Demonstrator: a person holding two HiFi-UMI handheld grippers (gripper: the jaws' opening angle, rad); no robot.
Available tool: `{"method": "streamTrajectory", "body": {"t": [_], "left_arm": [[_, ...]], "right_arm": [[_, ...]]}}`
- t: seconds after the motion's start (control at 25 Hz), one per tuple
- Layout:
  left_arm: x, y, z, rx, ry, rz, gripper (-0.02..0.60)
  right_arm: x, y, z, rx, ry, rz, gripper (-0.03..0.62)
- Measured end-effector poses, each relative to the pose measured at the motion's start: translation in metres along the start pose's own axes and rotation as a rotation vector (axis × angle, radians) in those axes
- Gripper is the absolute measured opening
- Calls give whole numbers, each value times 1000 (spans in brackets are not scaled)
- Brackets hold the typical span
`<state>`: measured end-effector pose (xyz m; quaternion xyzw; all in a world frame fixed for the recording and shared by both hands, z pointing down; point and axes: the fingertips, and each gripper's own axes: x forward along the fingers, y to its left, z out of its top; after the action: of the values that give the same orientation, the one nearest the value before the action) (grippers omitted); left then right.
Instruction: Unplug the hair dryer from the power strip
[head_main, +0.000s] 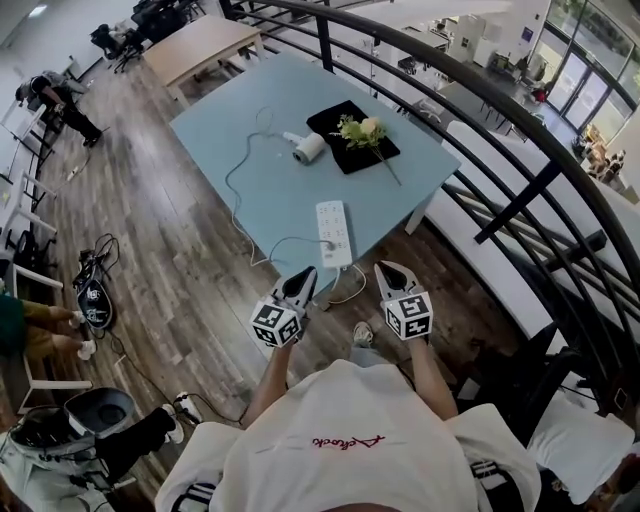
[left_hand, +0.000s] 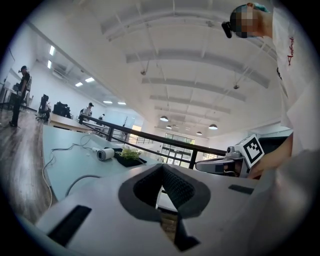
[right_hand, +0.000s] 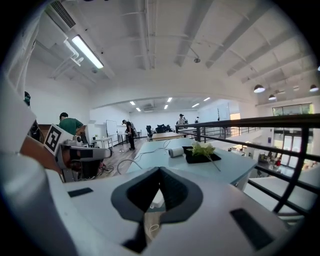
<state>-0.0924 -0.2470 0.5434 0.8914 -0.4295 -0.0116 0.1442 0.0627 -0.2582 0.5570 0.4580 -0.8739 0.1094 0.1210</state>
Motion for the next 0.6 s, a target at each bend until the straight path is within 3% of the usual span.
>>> {"method": "streamTrajectory", "body": {"t": [0.6], "left_arm": [[80, 19, 17, 14, 16, 50, 9]], "right_arm": [[59, -45, 18, 10, 12, 124, 18]]}}
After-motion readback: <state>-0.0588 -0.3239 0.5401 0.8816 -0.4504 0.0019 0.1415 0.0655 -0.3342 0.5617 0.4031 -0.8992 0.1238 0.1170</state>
